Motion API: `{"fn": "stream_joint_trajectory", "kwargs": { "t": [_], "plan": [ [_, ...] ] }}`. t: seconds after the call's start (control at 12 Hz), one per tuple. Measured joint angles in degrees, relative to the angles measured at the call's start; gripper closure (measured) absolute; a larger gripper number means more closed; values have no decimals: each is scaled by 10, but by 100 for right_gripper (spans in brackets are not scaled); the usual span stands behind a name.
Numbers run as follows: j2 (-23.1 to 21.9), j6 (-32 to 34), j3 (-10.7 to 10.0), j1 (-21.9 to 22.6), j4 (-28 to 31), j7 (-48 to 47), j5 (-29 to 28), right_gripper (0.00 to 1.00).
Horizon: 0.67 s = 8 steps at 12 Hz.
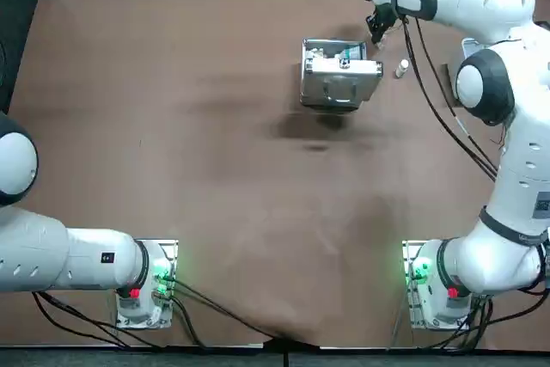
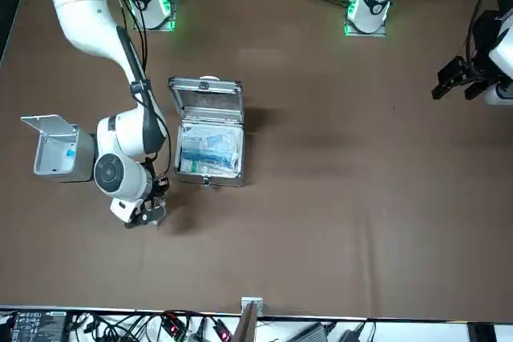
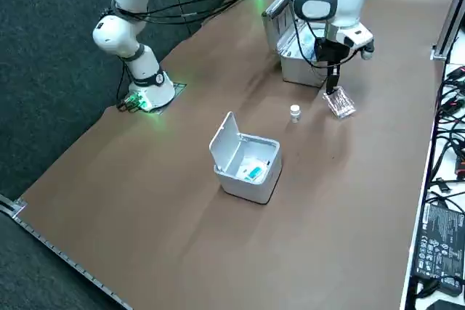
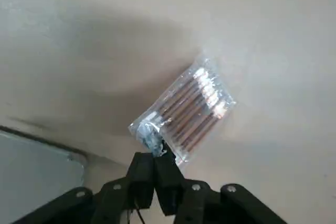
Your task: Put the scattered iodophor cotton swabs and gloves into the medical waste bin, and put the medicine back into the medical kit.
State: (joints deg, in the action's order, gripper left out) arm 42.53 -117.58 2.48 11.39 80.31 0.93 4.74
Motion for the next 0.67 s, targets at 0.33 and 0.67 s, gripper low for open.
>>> {"fn": "stream_joint_trajectory", "kwargs": {
  "t": [0.33,0.67],
  "plan": [
    [-25,50,-7,-5,-25,2,0,95],
    [-51,160,-11,-39,-88,16,1,95]
  ]
}}
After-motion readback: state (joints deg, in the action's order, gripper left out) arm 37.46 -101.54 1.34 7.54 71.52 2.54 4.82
